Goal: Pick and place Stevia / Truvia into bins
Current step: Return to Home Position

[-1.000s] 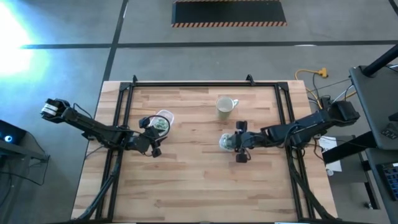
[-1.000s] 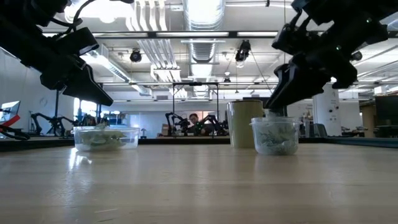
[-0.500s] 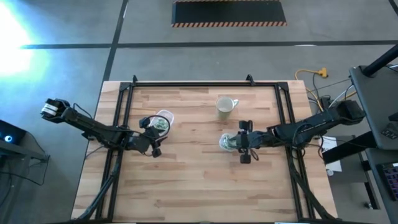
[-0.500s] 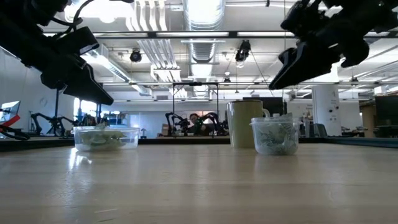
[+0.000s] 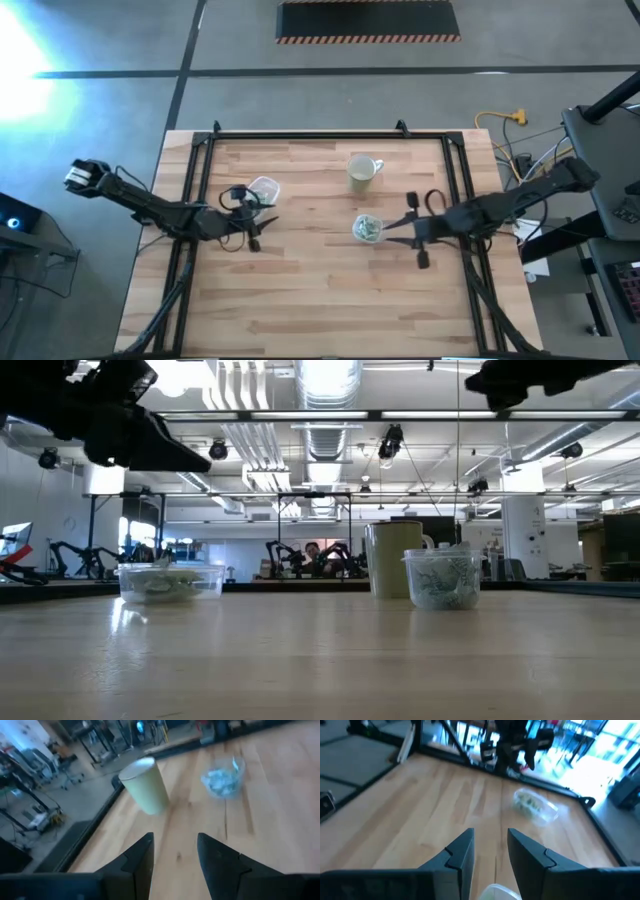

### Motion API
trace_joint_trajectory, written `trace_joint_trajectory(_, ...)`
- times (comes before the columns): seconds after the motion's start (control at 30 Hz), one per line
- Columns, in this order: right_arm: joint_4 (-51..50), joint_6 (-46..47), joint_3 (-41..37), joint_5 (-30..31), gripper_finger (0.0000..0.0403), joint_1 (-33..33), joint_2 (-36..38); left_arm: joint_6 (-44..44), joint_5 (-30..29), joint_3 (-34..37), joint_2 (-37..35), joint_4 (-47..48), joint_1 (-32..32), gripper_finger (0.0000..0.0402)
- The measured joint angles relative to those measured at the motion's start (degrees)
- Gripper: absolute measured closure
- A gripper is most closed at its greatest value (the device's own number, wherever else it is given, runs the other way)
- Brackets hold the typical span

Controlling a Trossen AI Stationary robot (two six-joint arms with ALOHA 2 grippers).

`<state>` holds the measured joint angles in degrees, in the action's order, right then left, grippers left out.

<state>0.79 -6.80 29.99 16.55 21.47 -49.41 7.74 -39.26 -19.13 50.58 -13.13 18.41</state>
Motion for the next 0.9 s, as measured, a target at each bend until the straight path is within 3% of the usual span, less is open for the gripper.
trace_joint_trajectory(0.1, 0.01, -1.03, -2.83, 0.08, 0.0297, 0.13, 6.5, 3.64, 1.39, 0.53, -0.94, -6.07, -1.77, 0.0267)
trace_joint_trajectory(0.3, 0.14, -2.01, -8.99, 0.08, 0.0303, -0.04, 18.24, 12.16, 19.98, 3.18, -2.69, -20.4, -8.73, 0.0267)
trace_joint_trajectory(0.6, -4.06, -3.7, -14.99, 0.94, 0.0306, -0.11, 35.37, 10.72, 20.9, 8.32, -9.16, -19.25, -15.19, 0.0267)
trace_joint_trajectory(0.77, -10.41, -1.83, -16.15, 3.35, 0.0305, -0.13, 44.52, 10.54, 20.87, 11.21, -18.69, -16.67, -15.13, 0.0267)
trace_joint_trajectory(0.9, -11.61, -1.88, -17.22, 2.95, 0.0311, -0.11, 49.4, 9.08, 20.89, 12.62, -26.6, -8.07, -15.03, 0.0267)
